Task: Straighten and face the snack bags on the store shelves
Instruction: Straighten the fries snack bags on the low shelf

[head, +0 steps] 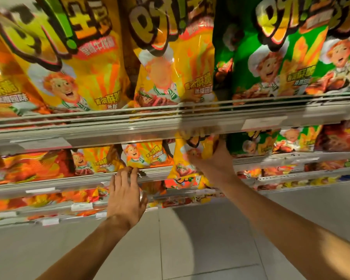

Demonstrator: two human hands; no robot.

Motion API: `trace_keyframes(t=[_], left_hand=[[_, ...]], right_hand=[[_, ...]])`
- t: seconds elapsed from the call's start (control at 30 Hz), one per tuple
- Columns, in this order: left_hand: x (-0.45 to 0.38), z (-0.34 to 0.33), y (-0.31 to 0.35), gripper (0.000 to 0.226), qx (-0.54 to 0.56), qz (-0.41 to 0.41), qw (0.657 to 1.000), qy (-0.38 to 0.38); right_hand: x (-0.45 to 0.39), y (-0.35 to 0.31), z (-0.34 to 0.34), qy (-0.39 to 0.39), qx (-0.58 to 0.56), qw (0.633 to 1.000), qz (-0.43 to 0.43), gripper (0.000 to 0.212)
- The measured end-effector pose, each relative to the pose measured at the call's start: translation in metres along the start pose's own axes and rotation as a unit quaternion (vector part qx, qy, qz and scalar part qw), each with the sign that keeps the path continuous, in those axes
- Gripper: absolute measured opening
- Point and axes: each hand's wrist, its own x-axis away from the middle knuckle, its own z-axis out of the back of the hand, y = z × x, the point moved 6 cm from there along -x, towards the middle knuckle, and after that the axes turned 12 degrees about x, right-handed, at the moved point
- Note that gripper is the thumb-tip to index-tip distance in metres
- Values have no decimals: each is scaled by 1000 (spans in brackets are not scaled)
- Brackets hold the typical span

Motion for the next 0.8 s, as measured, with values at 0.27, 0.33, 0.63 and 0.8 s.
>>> trace_keyframes(t=[0.27, 0.33, 0.63, 0.8], left_hand=[[0, -6, -1, 92, 0, -4, 1000, -8], [1, -9, -2, 94, 1, 0, 1000, -11], [0, -10, -1, 101, 26, 4, 1000, -15], [0, -10, 2, 102, 22, 0, 1000, -14]], right_hand=[[-38, -6, -15, 18, 42, 999, 14, 71], [-35, 3, -15, 31, 54, 998, -1, 91], [-43, 8, -16, 68, 109, 992, 4, 96], [-35, 20, -23, 33, 140, 990, 6, 105]])
